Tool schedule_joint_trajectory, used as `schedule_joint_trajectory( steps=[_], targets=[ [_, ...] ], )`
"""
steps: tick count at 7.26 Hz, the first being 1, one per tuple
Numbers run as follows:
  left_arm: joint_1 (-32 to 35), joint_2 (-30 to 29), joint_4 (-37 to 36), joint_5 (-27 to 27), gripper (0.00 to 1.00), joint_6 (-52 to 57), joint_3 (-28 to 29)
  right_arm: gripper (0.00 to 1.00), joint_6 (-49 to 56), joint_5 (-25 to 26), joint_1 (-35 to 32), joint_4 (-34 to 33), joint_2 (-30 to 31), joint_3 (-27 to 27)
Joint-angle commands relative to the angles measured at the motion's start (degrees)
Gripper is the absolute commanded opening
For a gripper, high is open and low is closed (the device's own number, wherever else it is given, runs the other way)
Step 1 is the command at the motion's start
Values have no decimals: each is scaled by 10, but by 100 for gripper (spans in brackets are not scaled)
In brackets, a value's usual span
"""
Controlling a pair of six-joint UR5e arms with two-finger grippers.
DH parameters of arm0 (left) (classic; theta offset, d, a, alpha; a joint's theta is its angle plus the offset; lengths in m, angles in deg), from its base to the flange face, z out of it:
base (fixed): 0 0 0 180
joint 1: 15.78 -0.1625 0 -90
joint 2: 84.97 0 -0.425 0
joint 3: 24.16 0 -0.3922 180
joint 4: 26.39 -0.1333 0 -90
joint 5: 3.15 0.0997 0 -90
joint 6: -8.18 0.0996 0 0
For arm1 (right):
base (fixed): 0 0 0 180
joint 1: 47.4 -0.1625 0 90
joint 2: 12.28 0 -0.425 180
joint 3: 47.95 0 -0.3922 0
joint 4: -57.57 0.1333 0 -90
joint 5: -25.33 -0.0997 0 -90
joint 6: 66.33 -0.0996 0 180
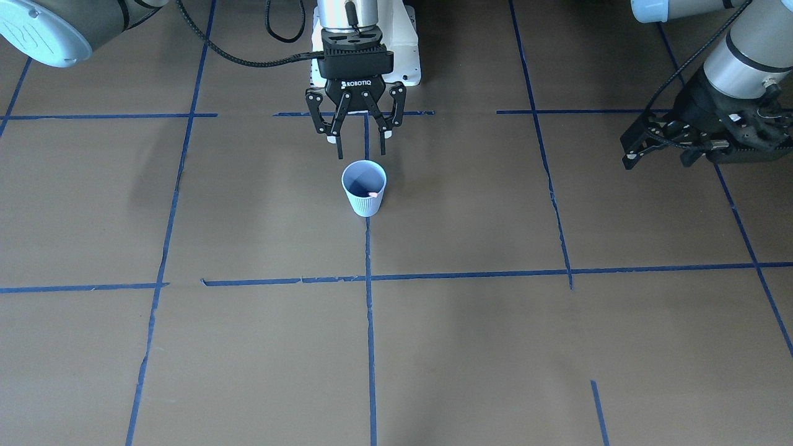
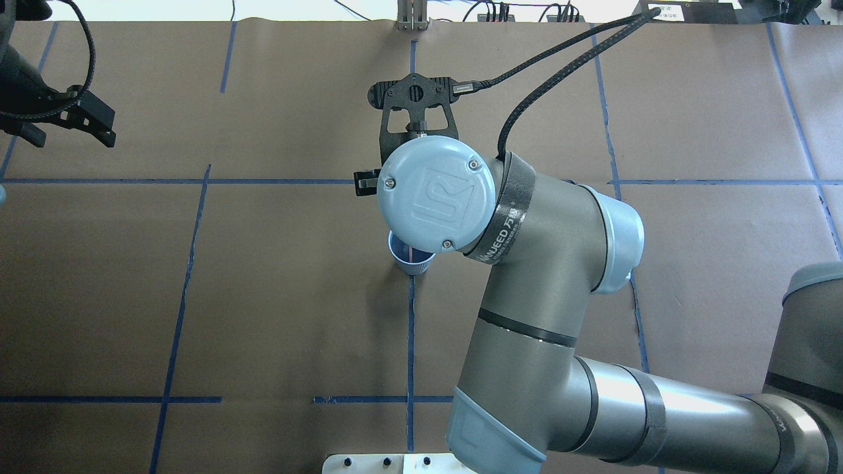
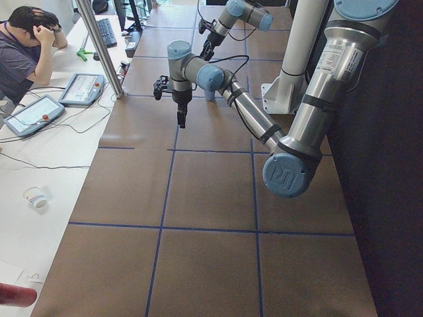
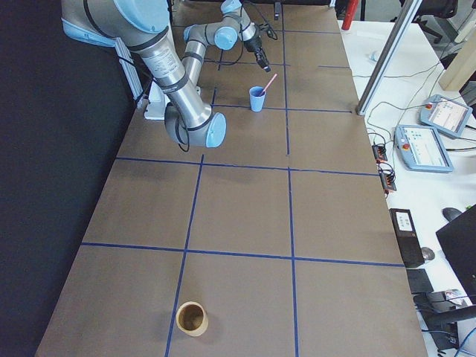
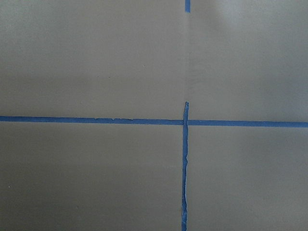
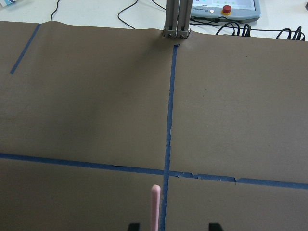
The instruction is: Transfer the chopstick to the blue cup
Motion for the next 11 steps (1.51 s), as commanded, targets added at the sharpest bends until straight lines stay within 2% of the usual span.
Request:
schedule_joint_trajectory(
  steps=[1,2,3,4,5,8,9,10,11],
  targets=[
    [17,10,-2,0,100,30,1,100,10,-138,-83,-45,12,23],
    [40,24,-2,0,100,79,3,100,60,-187,-121,-83,34,51],
    [58,44,-1,-1,100,118,4,100,121,-211,-157,-84,68,72],
    [82,62,-1,-5,100,172,10,100,188,-279,-221,-76,113,83],
    [110,77,0,-32,100,211,24,100,271,-344,-291,-62,162,82],
    [198,88,1,-37,100,377,120,100,502,-412,-434,-33,292,51],
    [213,89,3,-38,100,416,149,100,572,-465,-481,10,347,25],
    [226,98,6,-37,100,444,161,100,618,-505,-516,88,404,-16],
    [233,99,6,-37,100,447,166,100,671,-513,-554,190,455,-67]
  ],
)
